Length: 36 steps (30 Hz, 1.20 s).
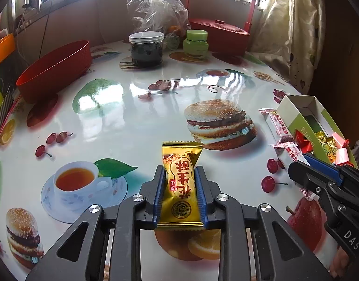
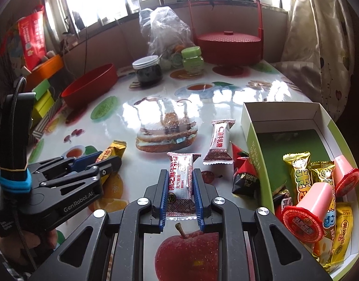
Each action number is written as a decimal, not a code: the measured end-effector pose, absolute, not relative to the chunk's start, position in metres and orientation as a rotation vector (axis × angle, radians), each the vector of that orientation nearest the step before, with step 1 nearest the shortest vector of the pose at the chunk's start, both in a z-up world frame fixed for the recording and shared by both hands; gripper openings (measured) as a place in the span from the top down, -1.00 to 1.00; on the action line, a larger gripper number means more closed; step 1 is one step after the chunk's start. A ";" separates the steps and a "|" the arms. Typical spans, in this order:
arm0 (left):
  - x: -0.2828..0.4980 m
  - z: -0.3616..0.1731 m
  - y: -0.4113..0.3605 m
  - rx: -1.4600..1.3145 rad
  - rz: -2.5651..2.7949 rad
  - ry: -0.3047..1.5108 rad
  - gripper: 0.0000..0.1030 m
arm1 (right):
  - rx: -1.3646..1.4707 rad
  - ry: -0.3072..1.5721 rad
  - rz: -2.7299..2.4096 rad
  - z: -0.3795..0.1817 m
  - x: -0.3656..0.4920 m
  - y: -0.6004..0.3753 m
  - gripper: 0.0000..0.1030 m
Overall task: Organize snacks
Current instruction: 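Grasp the yellow packet with the left tool while the right tool holds its bar, then carry the yellow packet and the wrapped bar over the green box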
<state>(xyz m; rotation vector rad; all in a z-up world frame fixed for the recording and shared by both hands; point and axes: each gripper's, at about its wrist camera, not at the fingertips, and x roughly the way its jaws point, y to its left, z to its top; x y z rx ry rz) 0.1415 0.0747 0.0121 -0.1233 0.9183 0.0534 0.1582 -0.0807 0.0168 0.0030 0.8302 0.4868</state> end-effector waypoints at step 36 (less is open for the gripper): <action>0.136 0.075 0.002 -0.099 -0.165 0.791 0.51 | 0.144 0.708 0.304 0.060 0.135 -0.170 0.63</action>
